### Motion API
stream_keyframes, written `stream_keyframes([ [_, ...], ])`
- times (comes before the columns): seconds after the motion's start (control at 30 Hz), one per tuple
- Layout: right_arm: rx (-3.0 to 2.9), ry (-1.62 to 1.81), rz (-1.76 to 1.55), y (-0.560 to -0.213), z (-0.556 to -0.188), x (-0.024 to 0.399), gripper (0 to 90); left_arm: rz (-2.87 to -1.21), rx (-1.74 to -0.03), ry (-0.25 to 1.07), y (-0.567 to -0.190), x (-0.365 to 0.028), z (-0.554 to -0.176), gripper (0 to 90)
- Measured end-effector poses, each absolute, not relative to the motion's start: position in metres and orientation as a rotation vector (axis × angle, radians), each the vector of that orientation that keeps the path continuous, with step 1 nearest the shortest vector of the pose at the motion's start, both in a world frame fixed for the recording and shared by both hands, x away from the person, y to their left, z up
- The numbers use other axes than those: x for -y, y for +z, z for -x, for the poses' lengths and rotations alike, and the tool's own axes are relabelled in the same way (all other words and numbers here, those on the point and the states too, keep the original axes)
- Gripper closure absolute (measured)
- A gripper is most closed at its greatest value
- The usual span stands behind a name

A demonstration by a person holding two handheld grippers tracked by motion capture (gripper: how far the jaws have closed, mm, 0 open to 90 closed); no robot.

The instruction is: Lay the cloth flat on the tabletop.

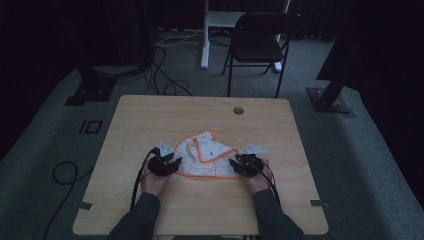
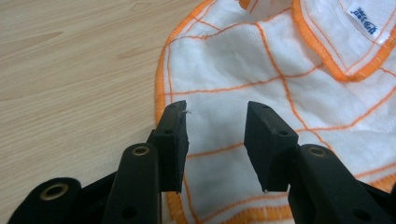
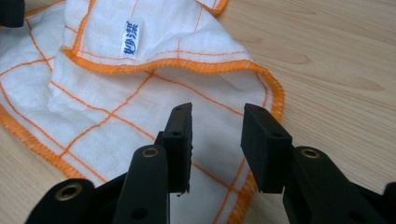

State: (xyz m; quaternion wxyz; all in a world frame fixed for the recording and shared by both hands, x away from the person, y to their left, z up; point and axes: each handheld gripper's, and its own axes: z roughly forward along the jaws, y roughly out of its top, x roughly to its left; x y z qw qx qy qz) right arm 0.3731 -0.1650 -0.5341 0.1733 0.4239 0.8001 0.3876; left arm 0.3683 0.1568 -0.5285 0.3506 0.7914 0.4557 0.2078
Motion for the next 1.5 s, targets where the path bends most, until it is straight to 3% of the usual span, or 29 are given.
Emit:
stream_keyframes([
  [0.67,-2.305,1.049,-1.188,-0.543,-0.378,0.159,63.9,-2.085,-1.198,0.508,-0.538,-0.154,-0.383,67.6],
  [1.5,-2.327,1.028,-1.184,-0.542,-0.359,0.17,65.3,-2.048,-1.224,0.479,-0.539,-0.176,-0.34,72.4],
])
